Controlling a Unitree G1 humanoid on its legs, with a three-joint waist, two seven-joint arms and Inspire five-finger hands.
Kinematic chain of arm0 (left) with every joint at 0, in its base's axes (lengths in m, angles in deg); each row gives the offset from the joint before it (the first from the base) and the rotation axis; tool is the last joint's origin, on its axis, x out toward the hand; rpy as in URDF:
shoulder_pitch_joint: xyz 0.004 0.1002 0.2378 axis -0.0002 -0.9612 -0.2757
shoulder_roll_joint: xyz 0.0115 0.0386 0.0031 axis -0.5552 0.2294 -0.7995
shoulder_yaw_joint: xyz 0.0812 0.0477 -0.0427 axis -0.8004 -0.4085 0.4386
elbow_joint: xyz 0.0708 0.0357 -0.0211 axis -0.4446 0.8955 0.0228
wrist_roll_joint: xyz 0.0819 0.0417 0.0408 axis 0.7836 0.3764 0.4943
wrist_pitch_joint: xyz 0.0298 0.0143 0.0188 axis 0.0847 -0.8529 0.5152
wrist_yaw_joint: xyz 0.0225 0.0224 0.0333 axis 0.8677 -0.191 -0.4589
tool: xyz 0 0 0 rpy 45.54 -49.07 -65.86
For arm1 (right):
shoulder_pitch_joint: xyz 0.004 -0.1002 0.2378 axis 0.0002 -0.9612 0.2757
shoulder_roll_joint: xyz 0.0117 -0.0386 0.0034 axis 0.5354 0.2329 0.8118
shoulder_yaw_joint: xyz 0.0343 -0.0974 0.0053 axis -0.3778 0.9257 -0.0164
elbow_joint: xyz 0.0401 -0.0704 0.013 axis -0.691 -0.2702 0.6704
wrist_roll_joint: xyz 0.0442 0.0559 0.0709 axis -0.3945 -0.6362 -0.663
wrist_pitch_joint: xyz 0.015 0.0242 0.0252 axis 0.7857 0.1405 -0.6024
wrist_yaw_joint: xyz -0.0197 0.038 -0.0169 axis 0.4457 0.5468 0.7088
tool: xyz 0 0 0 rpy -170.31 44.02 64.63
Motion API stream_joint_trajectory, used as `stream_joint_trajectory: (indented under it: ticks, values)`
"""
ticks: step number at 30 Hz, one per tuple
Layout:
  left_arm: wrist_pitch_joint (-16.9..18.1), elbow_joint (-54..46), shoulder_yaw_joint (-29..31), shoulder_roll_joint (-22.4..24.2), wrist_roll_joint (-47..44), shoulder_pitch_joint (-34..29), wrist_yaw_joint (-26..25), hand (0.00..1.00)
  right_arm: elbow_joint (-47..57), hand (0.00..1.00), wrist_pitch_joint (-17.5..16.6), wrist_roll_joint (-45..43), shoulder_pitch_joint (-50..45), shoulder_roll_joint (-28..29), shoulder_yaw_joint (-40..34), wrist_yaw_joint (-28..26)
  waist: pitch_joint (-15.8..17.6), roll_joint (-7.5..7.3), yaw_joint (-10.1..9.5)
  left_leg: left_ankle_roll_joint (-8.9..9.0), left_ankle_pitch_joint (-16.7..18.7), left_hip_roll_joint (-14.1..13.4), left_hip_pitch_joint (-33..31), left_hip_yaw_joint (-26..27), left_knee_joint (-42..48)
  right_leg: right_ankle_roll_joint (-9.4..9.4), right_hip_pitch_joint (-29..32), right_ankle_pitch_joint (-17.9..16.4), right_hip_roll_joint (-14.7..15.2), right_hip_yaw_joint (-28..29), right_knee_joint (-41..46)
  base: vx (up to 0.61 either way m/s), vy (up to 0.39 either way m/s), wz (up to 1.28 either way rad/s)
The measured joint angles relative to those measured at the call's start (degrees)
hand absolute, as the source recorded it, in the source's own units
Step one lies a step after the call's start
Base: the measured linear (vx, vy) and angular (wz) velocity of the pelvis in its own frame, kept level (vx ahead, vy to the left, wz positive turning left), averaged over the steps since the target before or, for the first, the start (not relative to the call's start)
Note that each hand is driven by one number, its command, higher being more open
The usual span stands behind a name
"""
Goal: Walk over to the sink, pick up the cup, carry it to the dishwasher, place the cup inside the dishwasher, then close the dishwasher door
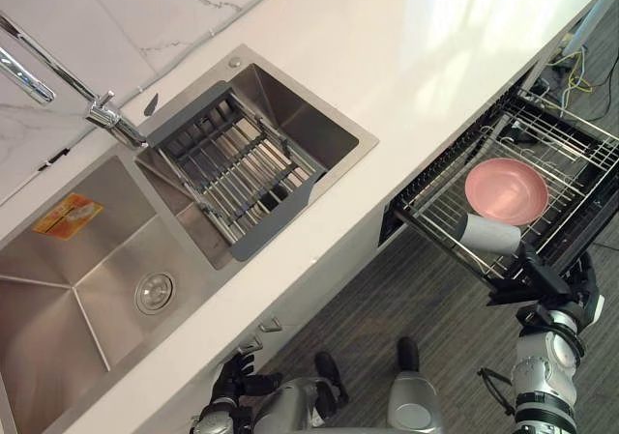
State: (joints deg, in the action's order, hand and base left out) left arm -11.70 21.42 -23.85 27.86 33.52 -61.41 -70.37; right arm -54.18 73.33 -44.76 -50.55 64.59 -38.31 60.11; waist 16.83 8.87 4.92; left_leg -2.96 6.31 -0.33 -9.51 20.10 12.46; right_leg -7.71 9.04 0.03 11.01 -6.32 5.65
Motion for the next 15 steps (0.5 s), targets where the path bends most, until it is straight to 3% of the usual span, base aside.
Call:
stream_joint_trajectory:
  ticks: [15]
  values:
    - [0.95,-1.47,-0.04,-0.96,0.00,2.04,-0.40,0.90,-2.07,0.90,-1.07,0.10,5.99,-4.13,8.87,1.16,4.29,-0.05,0.00,-0.31,-1.62,0.29,-4.62,-5.14,1.51,0.42,1.18,0.57,0.17,-4.39,0.22,-0.03,-0.009,0.15]
